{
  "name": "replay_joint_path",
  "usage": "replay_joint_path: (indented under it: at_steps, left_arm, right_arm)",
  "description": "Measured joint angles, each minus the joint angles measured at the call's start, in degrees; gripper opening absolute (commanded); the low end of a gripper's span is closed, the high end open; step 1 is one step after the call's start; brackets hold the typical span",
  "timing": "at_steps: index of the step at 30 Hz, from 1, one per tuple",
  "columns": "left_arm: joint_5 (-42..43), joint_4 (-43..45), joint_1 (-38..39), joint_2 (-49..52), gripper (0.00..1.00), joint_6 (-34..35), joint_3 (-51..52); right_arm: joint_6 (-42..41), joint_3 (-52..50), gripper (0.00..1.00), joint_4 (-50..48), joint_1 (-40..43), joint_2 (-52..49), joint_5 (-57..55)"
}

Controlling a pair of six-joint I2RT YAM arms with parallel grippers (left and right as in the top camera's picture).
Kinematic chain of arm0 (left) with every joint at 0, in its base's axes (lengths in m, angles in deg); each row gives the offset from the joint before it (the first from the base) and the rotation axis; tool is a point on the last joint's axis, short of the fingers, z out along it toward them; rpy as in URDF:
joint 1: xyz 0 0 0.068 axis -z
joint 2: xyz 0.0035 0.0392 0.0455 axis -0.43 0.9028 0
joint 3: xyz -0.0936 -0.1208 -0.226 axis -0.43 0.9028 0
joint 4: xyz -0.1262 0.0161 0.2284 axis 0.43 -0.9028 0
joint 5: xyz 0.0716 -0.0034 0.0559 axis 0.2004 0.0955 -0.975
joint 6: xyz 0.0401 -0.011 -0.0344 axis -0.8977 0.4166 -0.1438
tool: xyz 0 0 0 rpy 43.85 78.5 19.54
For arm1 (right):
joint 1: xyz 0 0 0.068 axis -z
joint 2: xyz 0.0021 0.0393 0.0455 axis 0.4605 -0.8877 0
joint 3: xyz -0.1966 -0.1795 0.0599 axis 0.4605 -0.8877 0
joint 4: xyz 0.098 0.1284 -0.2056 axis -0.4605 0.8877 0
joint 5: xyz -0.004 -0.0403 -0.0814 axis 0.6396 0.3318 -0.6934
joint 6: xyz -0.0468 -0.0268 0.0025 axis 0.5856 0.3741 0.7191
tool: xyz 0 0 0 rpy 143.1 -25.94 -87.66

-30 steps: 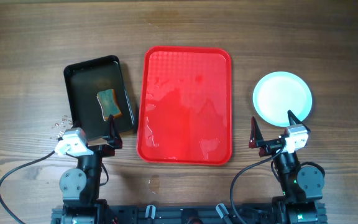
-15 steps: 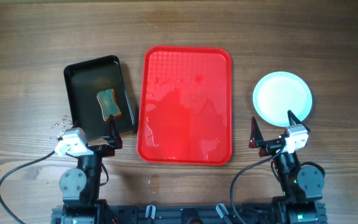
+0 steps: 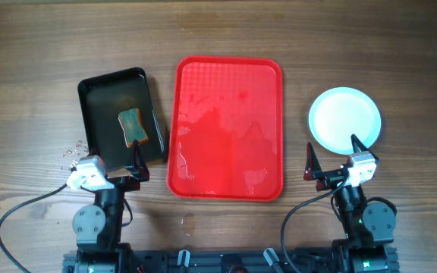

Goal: Clean dirty plates on tray and stack at the side

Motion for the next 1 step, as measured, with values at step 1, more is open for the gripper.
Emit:
replay_joint_path:
  at_steps: [1]
  left_arm:
    - [0.00,0.00,0.00,0.00,1.00,0.00,0.00]
  right_arm:
    - [0.00,0.00,1.00,0.00,0.00,0.00,0.00]
